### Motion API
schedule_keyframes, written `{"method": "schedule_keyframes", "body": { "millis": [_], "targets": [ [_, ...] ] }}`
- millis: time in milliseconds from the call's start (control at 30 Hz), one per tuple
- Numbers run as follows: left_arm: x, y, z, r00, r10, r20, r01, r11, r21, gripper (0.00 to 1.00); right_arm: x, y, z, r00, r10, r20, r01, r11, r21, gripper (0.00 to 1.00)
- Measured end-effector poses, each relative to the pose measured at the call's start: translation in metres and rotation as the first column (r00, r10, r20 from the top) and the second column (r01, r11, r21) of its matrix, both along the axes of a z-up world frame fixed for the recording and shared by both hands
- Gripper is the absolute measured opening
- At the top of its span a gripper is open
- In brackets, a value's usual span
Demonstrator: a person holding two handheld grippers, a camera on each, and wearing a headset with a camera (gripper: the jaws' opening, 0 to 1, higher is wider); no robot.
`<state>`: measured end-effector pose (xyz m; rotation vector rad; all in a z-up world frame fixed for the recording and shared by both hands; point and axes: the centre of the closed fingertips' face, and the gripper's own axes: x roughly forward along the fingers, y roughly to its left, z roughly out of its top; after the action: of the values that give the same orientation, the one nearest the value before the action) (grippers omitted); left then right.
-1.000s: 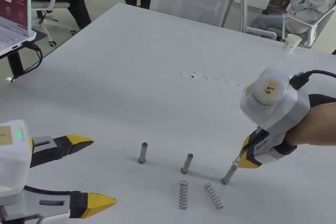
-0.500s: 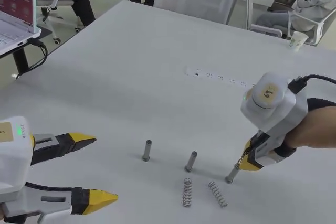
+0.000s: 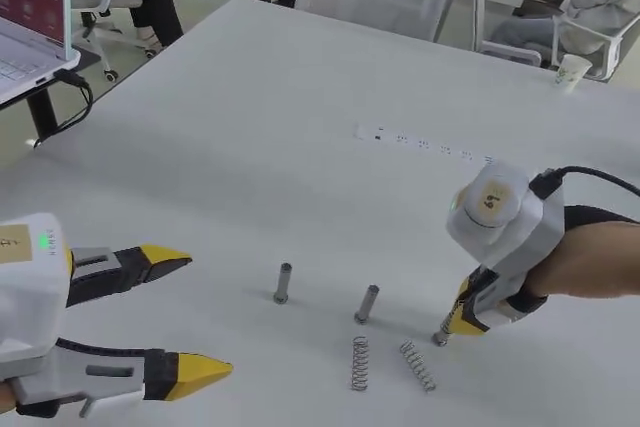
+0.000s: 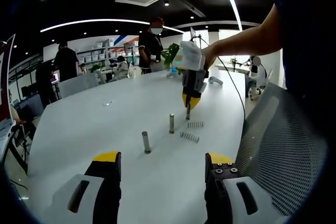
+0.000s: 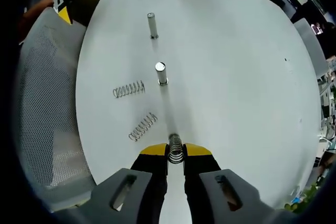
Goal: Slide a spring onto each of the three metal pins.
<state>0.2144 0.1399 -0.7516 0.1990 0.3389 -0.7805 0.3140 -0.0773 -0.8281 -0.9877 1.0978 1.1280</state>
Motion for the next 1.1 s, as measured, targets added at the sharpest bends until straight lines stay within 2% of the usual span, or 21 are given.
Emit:
{"method": "schedule_keyframes", "body": {
  "millis": [233, 500, 700, 800, 867, 1100],
  "targets": [
    [-0.001, 0.002, 0.001, 1.0, 0.002, 0.002, -0.002, 1.0, 0.0, 0.6, 0.001, 0.003, -0.011, 1.0, -0.004, 0.007, 0.004, 1.0, 0.0, 0.09],
    [-0.003, 0.002, 0.001, 1.0, 0.003, 0.004, -0.003, 1.0, -0.004, 0.59, 0.001, 0.004, -0.017, 1.0, -0.003, 0.01, 0.003, 1.0, -0.007, 0.09],
    [-0.004, 0.004, 0.001, 1.0, 0.005, 0.003, -0.005, 1.0, -0.004, 0.58, 0.002, 0.005, -0.017, 1.0, 0.003, 0.018, -0.003, 1.0, 0.003, 0.1],
    [-0.003, 0.004, 0.003, 1.0, 0.008, 0.008, -0.008, 1.0, -0.012, 0.58, 0.0, 0.005, -0.019, 1.0, -0.011, 0.009, 0.011, 1.0, 0.009, 0.19],
    [-0.003, 0.003, 0.003, 1.0, 0.006, 0.007, -0.006, 1.0, -0.013, 0.57, -0.002, 0.005, -0.018, 1.0, -0.02, 0.005, 0.02, 1.0, 0.018, 0.2],
    [-0.004, 0.002, 0.001, 1.0, 0.002, 0.002, -0.001, 1.0, -0.011, 0.57, 0.001, -0.002, -0.004, 0.998, -0.058, 0.03, 0.056, 0.997, 0.061, 0.21]
  ]
}}
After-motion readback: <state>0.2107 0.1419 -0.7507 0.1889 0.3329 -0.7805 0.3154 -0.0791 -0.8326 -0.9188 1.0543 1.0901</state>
